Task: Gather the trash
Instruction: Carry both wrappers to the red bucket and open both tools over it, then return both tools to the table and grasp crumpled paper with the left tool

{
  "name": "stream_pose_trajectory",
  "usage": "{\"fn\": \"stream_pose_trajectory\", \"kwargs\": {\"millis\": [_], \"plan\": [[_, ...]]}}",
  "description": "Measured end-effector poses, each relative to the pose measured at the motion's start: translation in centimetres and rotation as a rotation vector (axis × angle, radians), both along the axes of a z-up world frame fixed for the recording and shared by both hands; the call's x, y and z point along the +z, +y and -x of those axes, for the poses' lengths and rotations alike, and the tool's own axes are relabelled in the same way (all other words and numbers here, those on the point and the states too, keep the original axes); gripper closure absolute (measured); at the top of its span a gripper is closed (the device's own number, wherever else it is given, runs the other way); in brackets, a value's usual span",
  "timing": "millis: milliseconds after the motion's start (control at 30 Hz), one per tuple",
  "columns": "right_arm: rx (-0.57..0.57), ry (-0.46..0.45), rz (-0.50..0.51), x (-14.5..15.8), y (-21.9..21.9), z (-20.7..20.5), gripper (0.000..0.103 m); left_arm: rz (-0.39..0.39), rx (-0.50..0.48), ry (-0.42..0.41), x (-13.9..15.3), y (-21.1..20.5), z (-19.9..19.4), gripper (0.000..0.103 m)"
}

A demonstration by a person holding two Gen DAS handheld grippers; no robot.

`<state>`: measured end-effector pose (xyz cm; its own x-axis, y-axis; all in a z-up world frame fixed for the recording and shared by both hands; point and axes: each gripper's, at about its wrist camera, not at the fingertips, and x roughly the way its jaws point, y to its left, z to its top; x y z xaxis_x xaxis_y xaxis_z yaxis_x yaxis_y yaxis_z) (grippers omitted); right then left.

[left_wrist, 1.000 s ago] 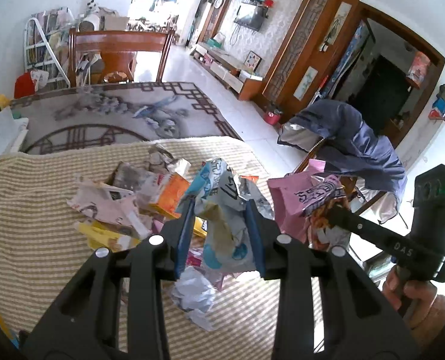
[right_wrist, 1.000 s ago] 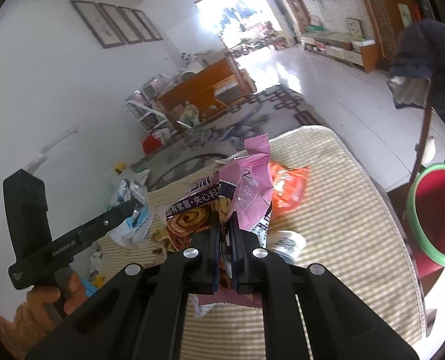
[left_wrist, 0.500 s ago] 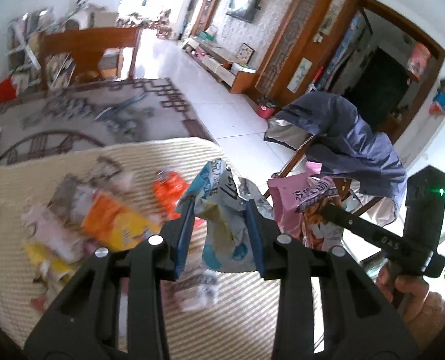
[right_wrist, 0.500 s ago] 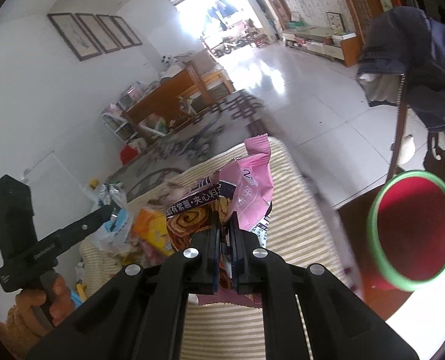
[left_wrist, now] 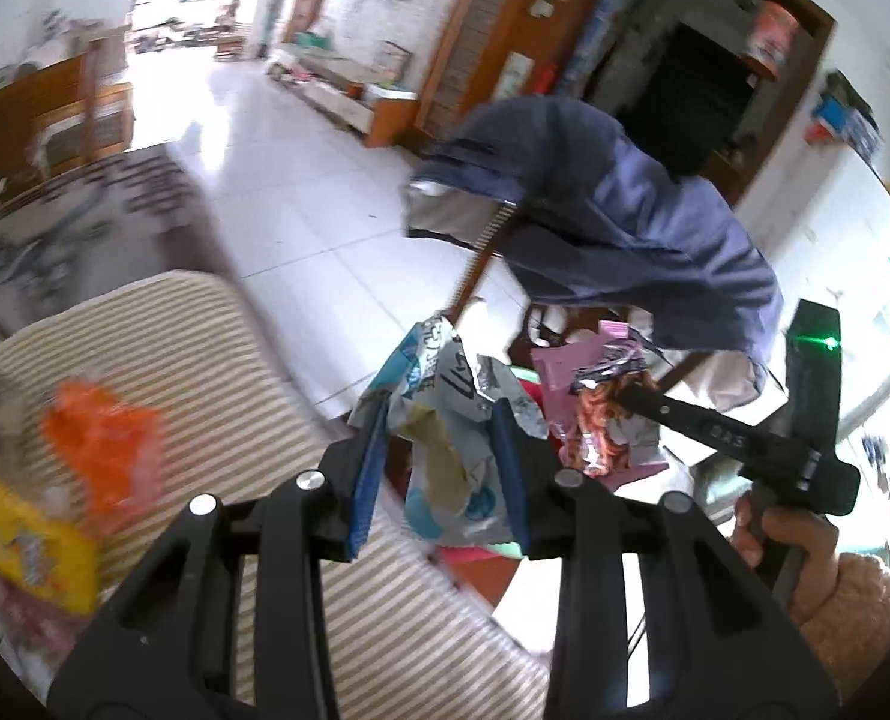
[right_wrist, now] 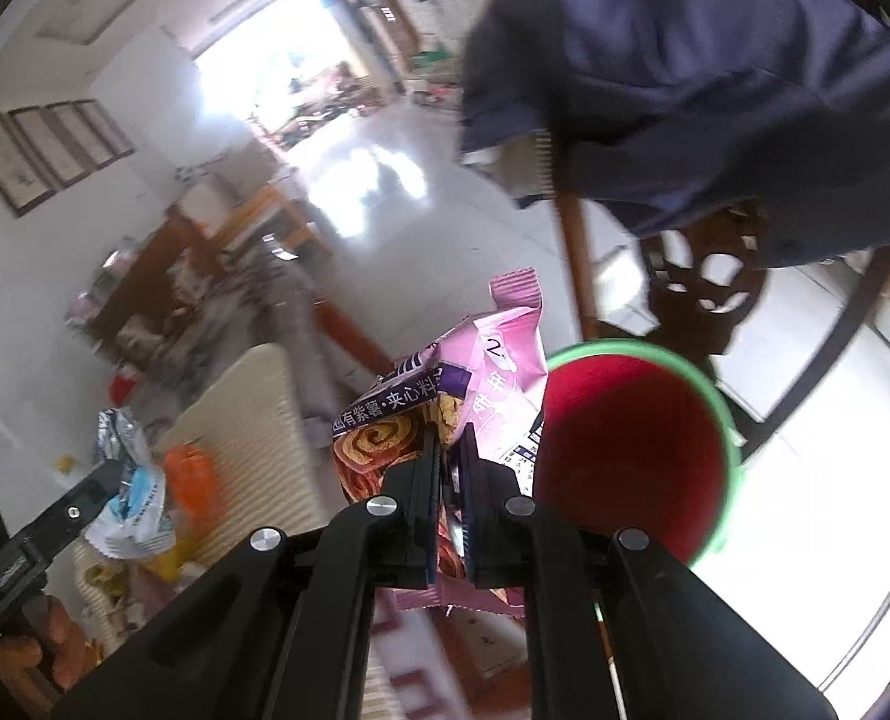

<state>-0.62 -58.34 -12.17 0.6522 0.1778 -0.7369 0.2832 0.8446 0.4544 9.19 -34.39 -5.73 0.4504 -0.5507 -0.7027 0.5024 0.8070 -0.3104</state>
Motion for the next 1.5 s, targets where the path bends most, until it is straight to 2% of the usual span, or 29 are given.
{"fn": "stream_pose_trajectory", "kwargs": {"millis": [67, 100, 133, 200, 333, 400, 433, 467, 600, 767, 900, 1000, 1233, 1500], "plan": [[-0.012, 0.003, -0.001, -0.3, -1.3, -0.1, 0.091, -0.004, -0.046, 0.013, -0.5, -2.5, -0.5, 0.069], [-0.023, 0.012, 0.003, -0.6, -2.1, 0.1, 0.085, -0.006, -0.069, 0.015, -0.9, -3.9, -0.7, 0.069], [-0.040, 0.016, 0.006, -0.6, -3.0, 0.1, 0.068, -0.009, -0.084, 0.013, -1.1, -4.8, -0.7, 0.068], [-0.097, -0.008, 0.017, -0.2, -4.3, 1.2, 0.045, -0.020, -0.123, 0.009, -1.7, -7.2, -0.9, 0.067], [-0.145, -0.021, 0.044, 0.6, -6.0, 3.1, 0.042, -0.037, -0.174, -0.002, -2.5, -10.9, -0.9, 0.062], [-0.170, -0.034, 0.037, 0.8, -6.8, 3.8, 0.041, -0.047, -0.195, -0.004, -2.6, -12.3, -0.7, 0.049], [-0.183, -0.043, 0.031, 1.0, -7.0, 4.4, 0.040, -0.056, -0.195, -0.008, -2.6, -12.8, -0.6, 0.031], [-0.189, -0.049, 0.028, 1.2, -7.2, 4.6, 0.039, -0.048, -0.189, -0.020, -2.4, -12.9, -0.5, 0.025], [-0.178, -0.070, 0.049, 2.2, -6.6, 4.9, 0.039, -0.052, -0.165, -0.044, -1.4, -12.6, -0.1, 0.022], [-0.121, -0.094, 0.062, 3.0, -4.5, 3.5, 0.037, -0.078, -0.067, -0.062, -0.3, -9.3, 0.9, 0.018], [-0.049, -0.097, 0.065, 3.3, -1.7, 2.1, 0.036, -0.096, 0.052, -0.038, 0.0, -4.7, 1.5, 0.018], [0.008, -0.102, 0.064, 3.6, 0.8, 0.9, 0.036, -0.073, 0.132, -0.035, 0.8, -1.4, 1.6, 0.018], [0.156, -0.134, 0.070, 4.9, 8.8, -1.5, 0.036, -0.081, 0.284, -0.105, 2.7, 7.0, 2.9, 0.018], [0.269, -0.138, 0.083, 5.9, 19.1, -2.3, 0.033, -0.098, 0.374, -0.090, 2.0, 17.0, 5.1, 0.018]]}}
